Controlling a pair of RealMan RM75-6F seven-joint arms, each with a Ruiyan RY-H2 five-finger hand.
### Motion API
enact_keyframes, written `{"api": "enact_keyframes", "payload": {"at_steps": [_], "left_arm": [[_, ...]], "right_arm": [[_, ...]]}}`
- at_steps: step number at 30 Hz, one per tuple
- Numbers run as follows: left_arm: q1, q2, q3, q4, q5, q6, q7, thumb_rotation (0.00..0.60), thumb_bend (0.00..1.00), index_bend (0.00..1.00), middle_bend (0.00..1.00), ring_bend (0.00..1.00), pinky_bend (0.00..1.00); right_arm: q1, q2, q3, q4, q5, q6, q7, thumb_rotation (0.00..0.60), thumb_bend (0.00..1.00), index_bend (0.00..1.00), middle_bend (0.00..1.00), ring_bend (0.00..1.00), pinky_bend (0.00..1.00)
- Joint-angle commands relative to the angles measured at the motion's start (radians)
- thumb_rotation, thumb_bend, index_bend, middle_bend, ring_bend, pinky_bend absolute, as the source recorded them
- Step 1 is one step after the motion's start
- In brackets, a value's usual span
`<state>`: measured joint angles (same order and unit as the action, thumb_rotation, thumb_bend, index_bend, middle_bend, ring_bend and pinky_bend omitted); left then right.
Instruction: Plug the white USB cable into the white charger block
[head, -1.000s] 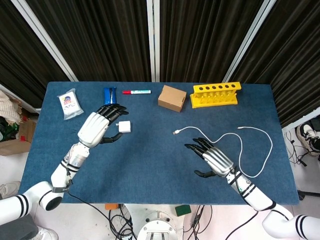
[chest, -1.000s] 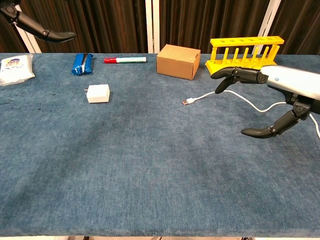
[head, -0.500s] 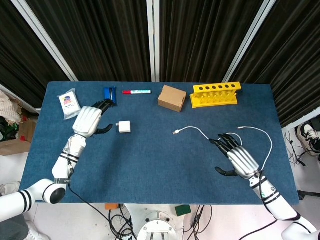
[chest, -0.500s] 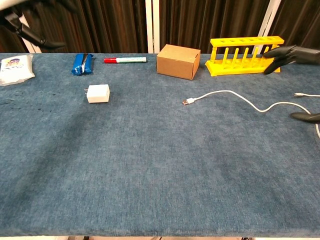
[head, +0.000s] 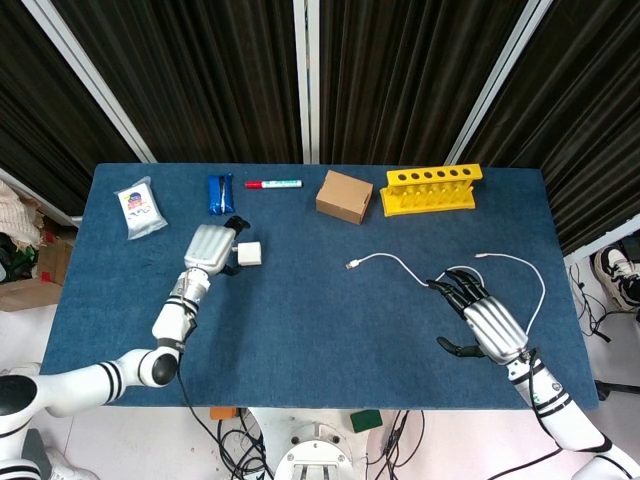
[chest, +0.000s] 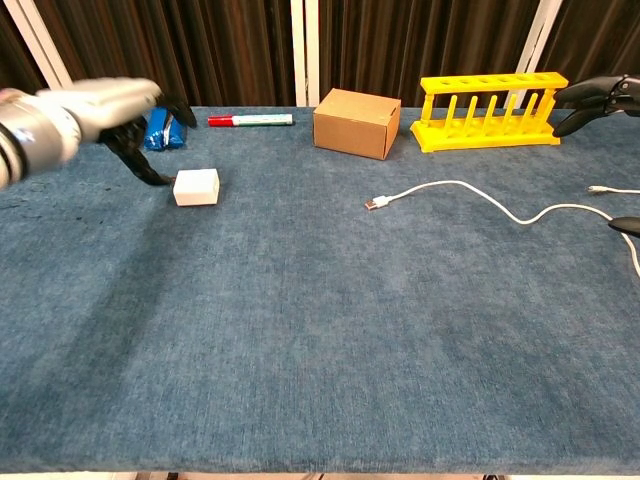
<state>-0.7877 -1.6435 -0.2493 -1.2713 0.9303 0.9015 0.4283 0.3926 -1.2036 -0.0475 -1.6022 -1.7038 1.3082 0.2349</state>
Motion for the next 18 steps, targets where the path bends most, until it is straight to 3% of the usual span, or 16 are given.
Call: {"api": "enact_keyframes", "payload": {"at_steps": [1,8,18], "left_arm": [[-0.012,-0.026,0.012,0.031,-0.008,-0.014,0.004,0.600,0.15,0.22,0.17,0.68,0.97],[-0.036,-0.094,-0.008,0.151,-0.052,-0.056,-0.035,0.600,0.14,0.22,0.17,0.69,0.97],[-0.056,-0.119,-0.054,0.258,-0.112,-0.134,-0.122,0.600,0.14,0.23,0.19,0.69,0.97]], "right_arm": [[-0.001,-0.002,0.002,0.001,0.002,0.001,0.002,0.600,0.28,0.13,0.20,0.03,0.09],[-0.002,-0.006,0.006,0.005,0.009,-0.007,0.002,0.600,0.28,0.13,0.20,0.03,0.09],[-0.010,-0.007,0.012,0.006,0.021,-0.005,-0.001,0.600,0.28,0.13,0.20,0.03,0.09]]}}
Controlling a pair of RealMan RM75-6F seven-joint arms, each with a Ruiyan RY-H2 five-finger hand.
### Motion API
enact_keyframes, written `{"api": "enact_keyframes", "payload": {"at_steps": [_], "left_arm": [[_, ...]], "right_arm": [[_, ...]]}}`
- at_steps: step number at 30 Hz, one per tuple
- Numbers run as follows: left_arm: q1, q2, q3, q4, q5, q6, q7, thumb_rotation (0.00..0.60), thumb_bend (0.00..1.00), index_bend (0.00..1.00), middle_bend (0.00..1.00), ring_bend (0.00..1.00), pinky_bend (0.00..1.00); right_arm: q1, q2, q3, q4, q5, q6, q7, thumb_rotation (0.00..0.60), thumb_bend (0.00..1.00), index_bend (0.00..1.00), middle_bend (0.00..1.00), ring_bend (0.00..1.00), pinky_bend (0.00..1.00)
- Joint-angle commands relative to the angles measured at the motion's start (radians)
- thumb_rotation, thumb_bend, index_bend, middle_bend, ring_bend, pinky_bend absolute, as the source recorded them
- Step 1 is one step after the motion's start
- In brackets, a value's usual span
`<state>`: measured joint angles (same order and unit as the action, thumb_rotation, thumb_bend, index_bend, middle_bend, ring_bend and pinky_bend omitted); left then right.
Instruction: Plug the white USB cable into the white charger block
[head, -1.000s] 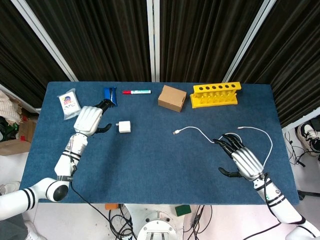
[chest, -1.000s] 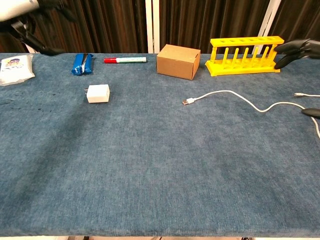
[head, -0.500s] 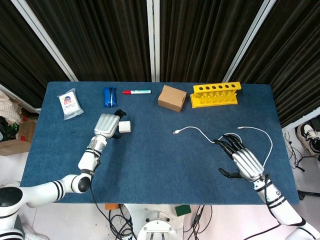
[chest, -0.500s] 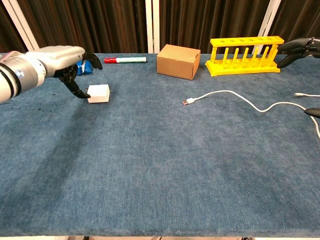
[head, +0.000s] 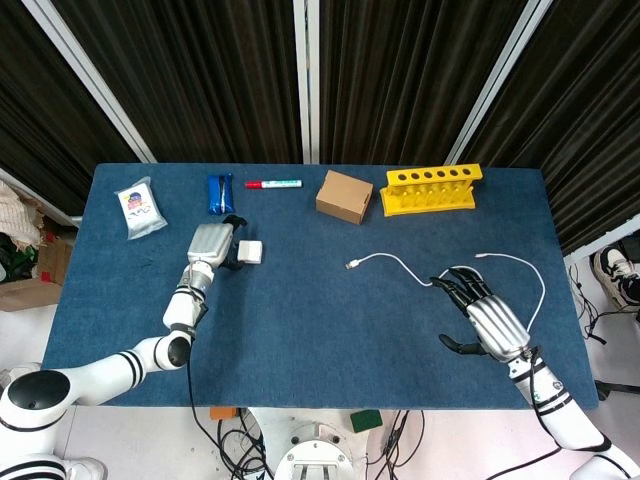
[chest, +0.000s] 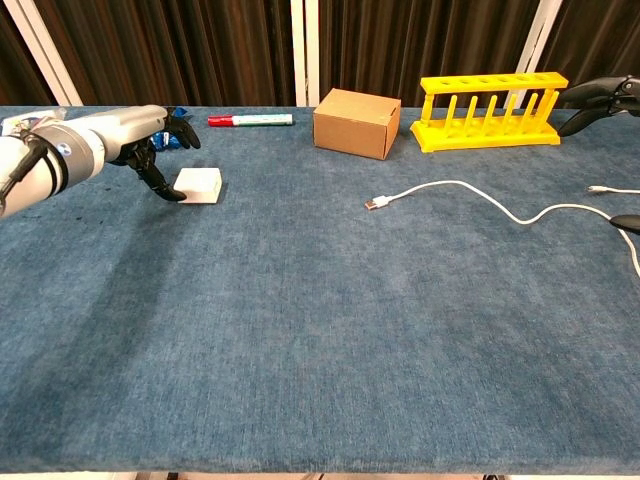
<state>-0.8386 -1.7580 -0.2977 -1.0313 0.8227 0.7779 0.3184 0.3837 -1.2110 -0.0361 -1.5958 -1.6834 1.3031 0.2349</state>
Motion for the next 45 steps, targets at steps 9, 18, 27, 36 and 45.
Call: {"api": "enact_keyframes", "payload": {"at_steps": [9,18,27,36,45], "left_arm": [[0.000,0.022,0.005,0.003,0.013,-0.059,-0.071,0.600,0.14,0.30,0.22,0.69,0.97],[-0.014,0.019,0.004,0.011,0.006,-0.093,-0.100,0.600,0.16,0.35,0.25,0.70,0.97],[-0.028,0.037,-0.016,0.009,-0.014,-0.156,-0.169,0.600,0.16,0.35,0.26,0.70,0.97],[-0.037,0.038,-0.024,0.057,-0.002,-0.216,-0.257,0.600,0.16,0.38,0.28,0.70,0.97],[-0.037,0.025,-0.018,0.094,0.041,-0.234,-0.324,0.600,0.16,0.38,0.29,0.70,0.96]], "right_arm": [[-0.009,-0.003,0.001,0.001,0.000,0.008,0.000,0.600,0.28,0.13,0.20,0.03,0.09],[-0.015,-0.002,0.004,0.003,0.003,0.014,0.007,0.600,0.28,0.13,0.20,0.03,0.09],[-0.024,-0.004,0.004,0.011,0.005,0.020,0.017,0.600,0.28,0.13,0.20,0.03,0.09],[-0.028,-0.001,0.006,0.009,0.007,0.022,0.020,0.600,0.28,0.13,0.20,0.03,0.09],[-0.031,0.003,0.010,0.000,0.010,0.024,0.022,0.600,0.28,0.13,0.20,0.03,0.09]]}}
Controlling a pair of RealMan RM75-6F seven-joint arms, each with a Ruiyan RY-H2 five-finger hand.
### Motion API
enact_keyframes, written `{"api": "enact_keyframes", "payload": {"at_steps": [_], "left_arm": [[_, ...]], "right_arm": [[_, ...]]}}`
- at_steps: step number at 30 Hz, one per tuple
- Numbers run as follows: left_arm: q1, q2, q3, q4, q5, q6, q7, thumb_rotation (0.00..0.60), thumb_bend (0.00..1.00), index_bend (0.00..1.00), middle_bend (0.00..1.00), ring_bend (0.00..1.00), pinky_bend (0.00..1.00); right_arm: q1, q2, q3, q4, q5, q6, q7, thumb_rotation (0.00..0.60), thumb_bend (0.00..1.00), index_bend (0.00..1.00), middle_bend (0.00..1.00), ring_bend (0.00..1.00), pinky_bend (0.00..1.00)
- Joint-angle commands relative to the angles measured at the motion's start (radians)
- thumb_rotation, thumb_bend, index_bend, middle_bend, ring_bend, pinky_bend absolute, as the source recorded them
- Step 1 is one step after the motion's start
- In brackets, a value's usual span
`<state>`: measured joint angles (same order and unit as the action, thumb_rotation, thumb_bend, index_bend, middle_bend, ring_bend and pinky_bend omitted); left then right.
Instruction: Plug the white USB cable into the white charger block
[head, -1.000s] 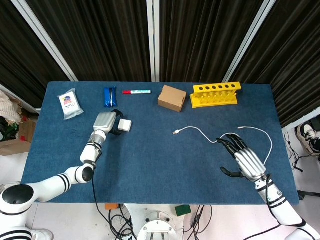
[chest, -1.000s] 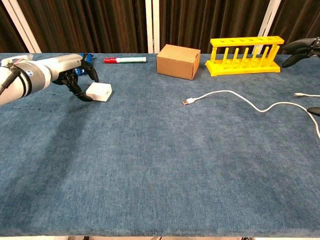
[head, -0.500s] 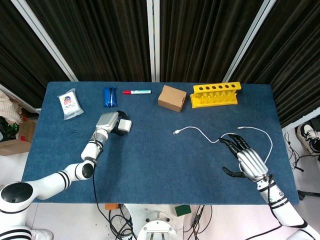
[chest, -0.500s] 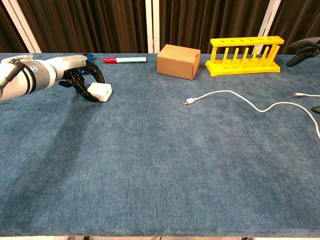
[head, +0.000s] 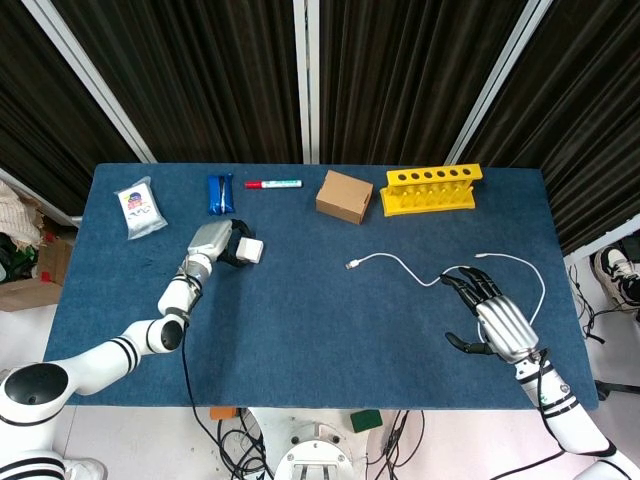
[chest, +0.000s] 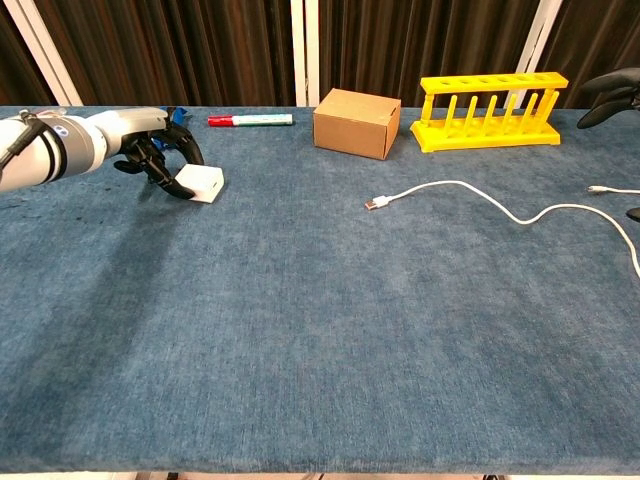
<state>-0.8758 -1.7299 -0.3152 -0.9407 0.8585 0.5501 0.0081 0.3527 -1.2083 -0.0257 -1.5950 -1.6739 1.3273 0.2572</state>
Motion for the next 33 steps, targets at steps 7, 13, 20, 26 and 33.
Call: {"api": "enact_keyframes", "payload": {"at_steps": [7,13,20,26,33], "left_arm": [[-0.003,-0.025,-0.003,0.035,0.031,0.017,-0.044,0.600,0.18,0.48,0.39,0.73,0.97],[0.014,-0.044,-0.009,0.046,0.079,0.092,-0.083,0.600,0.22,0.61,0.54,0.77,0.99],[0.084,0.057,0.013,-0.153,0.107,0.200,-0.045,0.600,0.22,0.62,0.56,0.78,0.99],[0.134,0.135,0.028,-0.344,0.068,0.274,0.023,0.600,0.22,0.62,0.56,0.78,0.99],[0.168,0.176,0.043,-0.458,0.043,0.331,0.059,0.600,0.22,0.62,0.56,0.78,0.99]], "right_arm": [[-0.003,0.001,0.001,-0.005,0.001,0.001,-0.004,0.600,0.28,0.13,0.20,0.03,0.09],[-0.008,0.006,0.008,-0.009,0.002,0.013,-0.004,0.600,0.28,0.13,0.20,0.03,0.09],[0.053,0.040,0.050,-0.054,0.023,-0.063,-0.041,0.600,0.28,0.13,0.21,0.10,0.17],[0.205,0.013,0.137,-0.065,0.113,-0.277,-0.199,0.600,0.28,0.16,0.25,0.22,0.33],[0.409,-0.145,0.226,0.070,0.301,-0.541,-0.417,0.600,0.33,0.29,0.27,0.22,0.34]]}}
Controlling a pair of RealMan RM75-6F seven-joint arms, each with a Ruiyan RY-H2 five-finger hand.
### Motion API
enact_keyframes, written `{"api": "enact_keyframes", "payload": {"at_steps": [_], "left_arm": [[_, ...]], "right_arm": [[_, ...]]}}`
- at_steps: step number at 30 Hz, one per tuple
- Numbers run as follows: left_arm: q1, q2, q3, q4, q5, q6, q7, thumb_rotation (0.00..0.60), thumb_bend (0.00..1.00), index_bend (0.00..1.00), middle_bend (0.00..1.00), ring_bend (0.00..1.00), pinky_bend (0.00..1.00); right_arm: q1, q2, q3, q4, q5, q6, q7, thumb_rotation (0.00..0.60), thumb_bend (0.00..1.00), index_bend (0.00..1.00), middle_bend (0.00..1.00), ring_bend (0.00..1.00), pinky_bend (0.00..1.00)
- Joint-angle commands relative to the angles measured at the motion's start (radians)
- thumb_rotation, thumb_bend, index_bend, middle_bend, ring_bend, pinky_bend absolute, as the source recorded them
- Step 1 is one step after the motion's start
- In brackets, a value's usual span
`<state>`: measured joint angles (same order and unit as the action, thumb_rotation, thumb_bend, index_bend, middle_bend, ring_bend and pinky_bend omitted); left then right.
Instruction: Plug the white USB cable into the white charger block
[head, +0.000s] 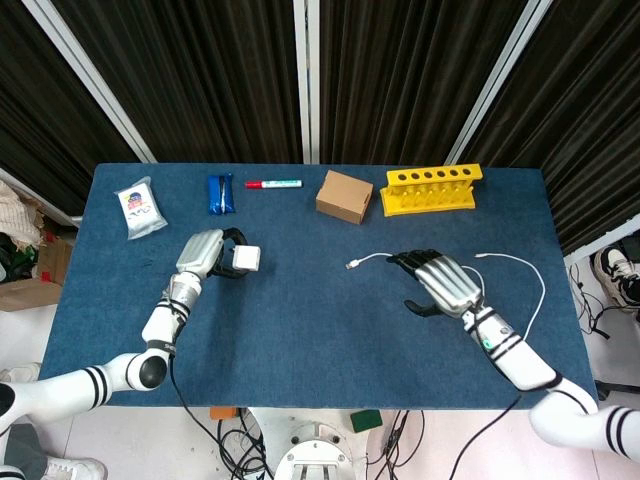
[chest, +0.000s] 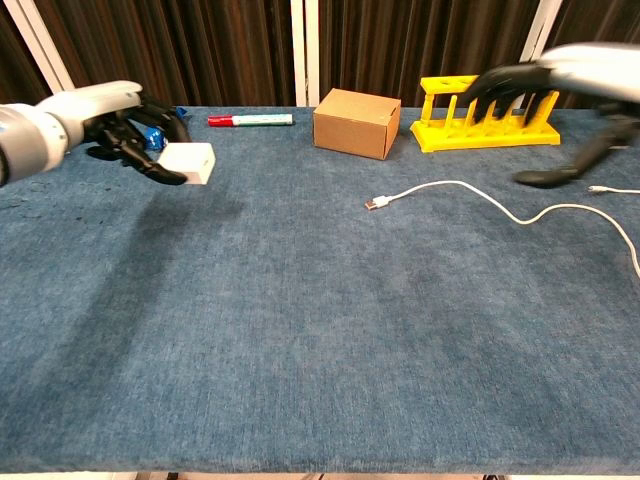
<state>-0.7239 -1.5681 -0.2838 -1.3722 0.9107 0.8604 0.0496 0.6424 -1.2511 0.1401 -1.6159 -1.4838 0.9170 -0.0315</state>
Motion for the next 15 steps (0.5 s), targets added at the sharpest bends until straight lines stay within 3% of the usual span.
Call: {"api": "enact_keyframes", "payload": {"at_steps": [1,6,15], "left_arm": [[0.021,0.017,0.014,-0.037,-0.010,0.029,0.020,0.600,0.22,0.62,0.56,0.78,0.99],[0.036,0.030,0.021,-0.067,-0.014,0.049,0.023,0.600,0.22,0.62,0.55,0.78,0.99],[0.055,0.039,0.031,-0.080,-0.024,0.058,0.015,0.600,0.21,0.62,0.55,0.78,0.99]], "right_arm": [[0.148,-0.136,0.067,0.129,0.141,-0.161,-0.167,0.600,0.34,0.30,0.28,0.22,0.34],[0.237,-0.259,0.071,0.272,0.234,-0.233,-0.297,0.600,0.36,0.34,0.28,0.22,0.33],[0.301,-0.404,0.044,0.467,0.277,-0.246,-0.379,0.600,0.39,0.37,0.27,0.17,0.19]]}}
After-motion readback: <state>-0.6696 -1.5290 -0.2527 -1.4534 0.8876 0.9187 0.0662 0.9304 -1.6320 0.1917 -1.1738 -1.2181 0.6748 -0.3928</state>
